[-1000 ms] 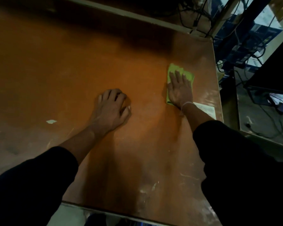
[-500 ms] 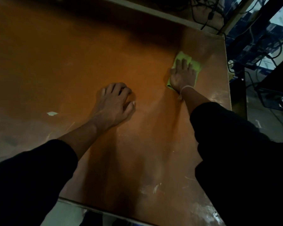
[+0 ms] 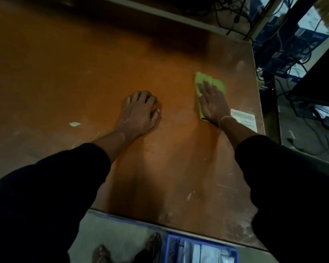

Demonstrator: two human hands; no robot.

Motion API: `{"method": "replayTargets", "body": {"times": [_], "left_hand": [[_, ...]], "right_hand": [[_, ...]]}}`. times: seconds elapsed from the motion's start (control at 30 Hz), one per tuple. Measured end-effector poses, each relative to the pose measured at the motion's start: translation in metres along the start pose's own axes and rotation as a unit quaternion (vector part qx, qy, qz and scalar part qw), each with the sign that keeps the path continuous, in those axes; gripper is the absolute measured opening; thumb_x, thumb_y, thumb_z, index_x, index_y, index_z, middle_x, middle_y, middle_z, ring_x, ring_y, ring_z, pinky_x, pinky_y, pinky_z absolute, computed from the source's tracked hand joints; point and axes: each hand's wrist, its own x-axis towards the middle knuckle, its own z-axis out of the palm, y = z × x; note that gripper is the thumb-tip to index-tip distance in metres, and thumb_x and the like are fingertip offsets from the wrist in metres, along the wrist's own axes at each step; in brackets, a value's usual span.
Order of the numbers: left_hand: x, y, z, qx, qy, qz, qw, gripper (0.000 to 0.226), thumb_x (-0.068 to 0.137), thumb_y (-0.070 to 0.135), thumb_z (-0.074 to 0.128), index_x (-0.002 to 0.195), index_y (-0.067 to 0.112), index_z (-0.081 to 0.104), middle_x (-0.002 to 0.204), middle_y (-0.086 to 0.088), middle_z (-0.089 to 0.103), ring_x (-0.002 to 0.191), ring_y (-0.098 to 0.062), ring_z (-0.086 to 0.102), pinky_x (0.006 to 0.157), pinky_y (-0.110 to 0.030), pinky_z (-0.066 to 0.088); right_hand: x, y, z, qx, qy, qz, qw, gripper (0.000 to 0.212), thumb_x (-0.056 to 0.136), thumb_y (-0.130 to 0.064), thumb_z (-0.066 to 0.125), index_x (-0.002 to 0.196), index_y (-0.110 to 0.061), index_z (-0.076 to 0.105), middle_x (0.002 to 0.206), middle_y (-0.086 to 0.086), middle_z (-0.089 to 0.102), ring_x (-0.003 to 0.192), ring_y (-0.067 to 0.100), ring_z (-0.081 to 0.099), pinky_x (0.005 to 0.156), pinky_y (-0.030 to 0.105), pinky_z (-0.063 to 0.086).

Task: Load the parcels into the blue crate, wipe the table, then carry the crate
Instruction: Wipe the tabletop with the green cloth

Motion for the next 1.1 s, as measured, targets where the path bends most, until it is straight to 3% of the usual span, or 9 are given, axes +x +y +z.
{"method": "replayTargets", "body": {"times": [0.1, 0.23, 0.4, 0.53, 0.6, 0.7, 0.87, 1.0, 1.1], "left_hand": [[-0.006, -0.002, -0.001, -0.017, -0.004, 0.013, 1.0, 0.041, 0.104, 0.041, 0.039, 0.132, 0.014, 0.053, 0.137, -0.009, 0.048, 0.123, -0.033, 0.043, 0.099, -0.047, 0.037], [-0.024, -0.018, -0.008, -0.01, -0.012, 0.045, 0.999, 0.042, 0.103, 0.042, 0.041, 0.133, 0.015, 0.052, 0.139, -0.008, 0.049, 0.127, -0.032, 0.043, 0.099, -0.048, 0.037], [-0.052, -0.069, -0.02, 0.008, -0.011, 0.042, 0.999, 0.046, 0.101, 0.046, 0.038, 0.133, 0.016, 0.052, 0.14, -0.01, 0.048, 0.129, -0.035, 0.042, 0.1, -0.05, 0.038], [-0.065, -0.097, -0.028, -0.006, -0.005, 0.015, 1.0, 0.044, 0.101, 0.044, 0.04, 0.13, 0.013, 0.051, 0.137, -0.013, 0.047, 0.126, -0.035, 0.042, 0.1, -0.052, 0.038], [-0.071, -0.099, -0.03, -0.012, 0.005, 0.007, 1.0, 0.045, 0.1, 0.044, 0.037, 0.129, 0.013, 0.051, 0.136, -0.013, 0.048, 0.125, -0.035, 0.043, 0.099, -0.052, 0.038], [-0.074, -0.095, -0.032, -0.02, 0.013, -0.005, 1.0, 0.042, 0.101, 0.042, 0.038, 0.125, 0.012, 0.053, 0.132, -0.014, 0.049, 0.121, -0.035, 0.044, 0.098, -0.051, 0.037], [-0.073, -0.092, -0.039, -0.023, 0.006, -0.017, 1.0, 0.043, 0.099, 0.041, 0.04, 0.125, 0.01, 0.053, 0.133, -0.016, 0.049, 0.121, -0.037, 0.044, 0.097, -0.051, 0.037], [-0.076, -0.091, -0.041, -0.031, 0.008, -0.013, 0.999, 0.043, 0.099, 0.039, 0.042, 0.127, 0.009, 0.053, 0.135, -0.017, 0.049, 0.121, -0.037, 0.044, 0.098, -0.05, 0.037], [-0.075, -0.092, -0.044, -0.035, -0.004, -0.021, 0.999, 0.043, 0.098, 0.038, 0.043, 0.128, 0.009, 0.053, 0.136, -0.017, 0.048, 0.123, -0.037, 0.042, 0.1, -0.051, 0.036]], "right_hand": [[-0.01, -0.024, 0.001, -0.009, 0.0, 0.147, 0.989, 0.06, 0.102, -0.046, 0.013, 0.159, -0.026, 0.014, 0.167, 0.004, 0.007, 0.153, 0.034, 0.008, 0.122, 0.051, 0.012], [-0.042, -0.059, 0.003, 0.0, -0.009, -0.06, 0.998, 0.057, 0.103, -0.044, 0.016, 0.159, -0.028, 0.016, 0.166, 0.001, 0.009, 0.153, 0.031, 0.007, 0.122, 0.048, 0.012], [-0.06, -0.088, 0.008, -0.002, 0.009, 0.14, 0.99, 0.059, 0.103, -0.044, 0.017, 0.159, -0.026, 0.016, 0.166, 0.004, 0.009, 0.152, 0.034, 0.009, 0.121, 0.052, 0.012], [-0.101, -0.125, 0.012, 0.006, 0.0, -0.047, 0.999, 0.056, 0.104, -0.043, 0.018, 0.158, -0.028, 0.017, 0.166, -0.001, 0.009, 0.153, 0.03, 0.008, 0.121, 0.048, 0.011], [-0.111, -0.117, 0.008, 0.01, 0.012, -0.003, 1.0, 0.057, 0.103, -0.044, 0.016, 0.158, -0.028, 0.019, 0.166, 0.0, 0.011, 0.153, 0.03, 0.009, 0.122, 0.049, 0.012], [-0.122, -0.134, 0.011, 0.001, 0.024, 0.179, 0.983, 0.061, 0.102, -0.045, 0.014, 0.158, -0.023, 0.018, 0.166, 0.005, 0.011, 0.152, 0.035, 0.011, 0.12, 0.054, 0.015], [-0.177, -0.182, 0.015, 0.012, -0.002, -0.037, 0.999, 0.057, 0.105, -0.048, 0.014, 0.158, -0.028, 0.016, 0.167, -0.001, 0.009, 0.154, 0.028, 0.007, 0.123, 0.047, 0.012], [-0.208, -0.182, 0.012, 0.014, 0.043, 0.214, 0.976, 0.062, 0.103, -0.049, 0.011, 0.158, -0.022, 0.018, 0.166, 0.005, 0.011, 0.152, 0.034, 0.01, 0.121, 0.054, 0.017], [-0.241, -0.235, 0.016, 0.023, 0.029, 0.11, 0.993, 0.059, 0.105, -0.048, 0.013, 0.159, -0.026, 0.006, 0.167, 0.001, -0.001, 0.154, 0.03, -0.001, 0.124, 0.05, 0.008]]}}
